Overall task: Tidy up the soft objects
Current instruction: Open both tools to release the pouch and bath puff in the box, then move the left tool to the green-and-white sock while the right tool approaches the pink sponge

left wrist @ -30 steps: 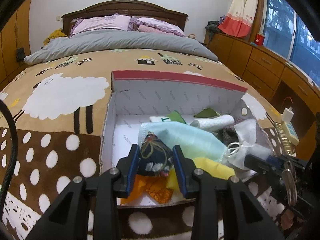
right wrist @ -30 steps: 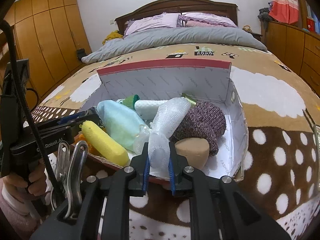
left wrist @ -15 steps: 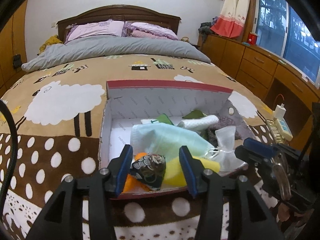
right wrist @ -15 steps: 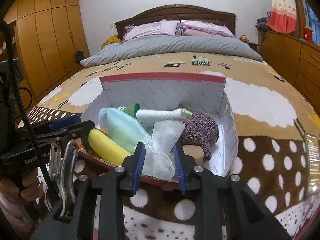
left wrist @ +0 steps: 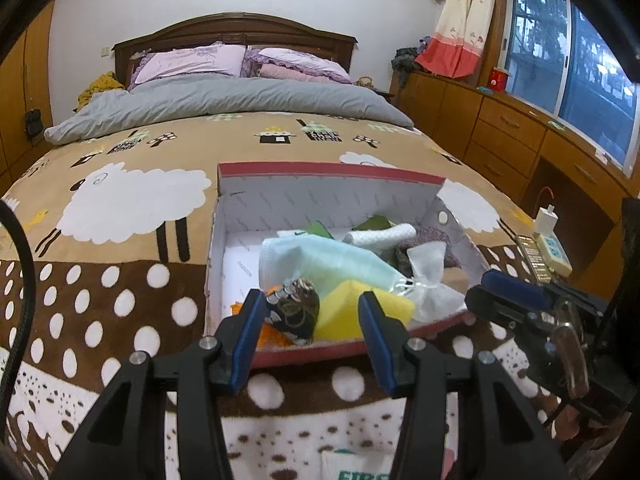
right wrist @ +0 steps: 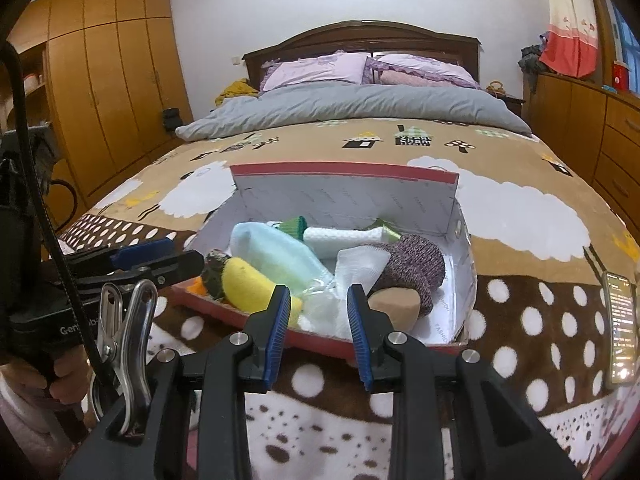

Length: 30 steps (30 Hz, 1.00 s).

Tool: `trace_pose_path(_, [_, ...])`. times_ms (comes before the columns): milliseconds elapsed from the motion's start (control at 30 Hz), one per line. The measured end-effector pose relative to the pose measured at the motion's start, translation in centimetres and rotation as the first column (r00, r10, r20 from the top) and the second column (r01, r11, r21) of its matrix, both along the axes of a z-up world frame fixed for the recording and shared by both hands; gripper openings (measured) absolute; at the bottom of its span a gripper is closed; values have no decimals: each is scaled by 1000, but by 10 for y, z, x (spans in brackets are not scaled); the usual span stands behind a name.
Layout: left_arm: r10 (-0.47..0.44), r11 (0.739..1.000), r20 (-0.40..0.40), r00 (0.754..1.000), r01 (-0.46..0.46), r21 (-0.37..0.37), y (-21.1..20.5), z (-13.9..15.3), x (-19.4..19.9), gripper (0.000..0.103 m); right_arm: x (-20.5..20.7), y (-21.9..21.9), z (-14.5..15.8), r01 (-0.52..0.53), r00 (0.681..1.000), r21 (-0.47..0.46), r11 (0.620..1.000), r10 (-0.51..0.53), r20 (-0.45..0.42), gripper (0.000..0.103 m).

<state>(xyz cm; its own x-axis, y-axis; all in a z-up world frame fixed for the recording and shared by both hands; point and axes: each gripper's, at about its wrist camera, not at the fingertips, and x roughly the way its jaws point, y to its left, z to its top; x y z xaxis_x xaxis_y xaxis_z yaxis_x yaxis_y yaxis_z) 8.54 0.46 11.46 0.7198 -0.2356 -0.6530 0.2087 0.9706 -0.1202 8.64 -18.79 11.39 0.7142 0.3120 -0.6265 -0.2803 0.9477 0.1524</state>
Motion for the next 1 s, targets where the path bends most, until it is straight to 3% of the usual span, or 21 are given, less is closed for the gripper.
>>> trace_pose_path(400, [-15,1000,-17,1000,15,-4,0,-2,-31,51,-31,3,2,-21,1000,9,1000,22,-22,30])
trace_pose_path(1000, [-31,1000,-105,994,31,-4,6,-30,-62,51,-76,11,-21,-78,993,-6,997,77,-89,30])
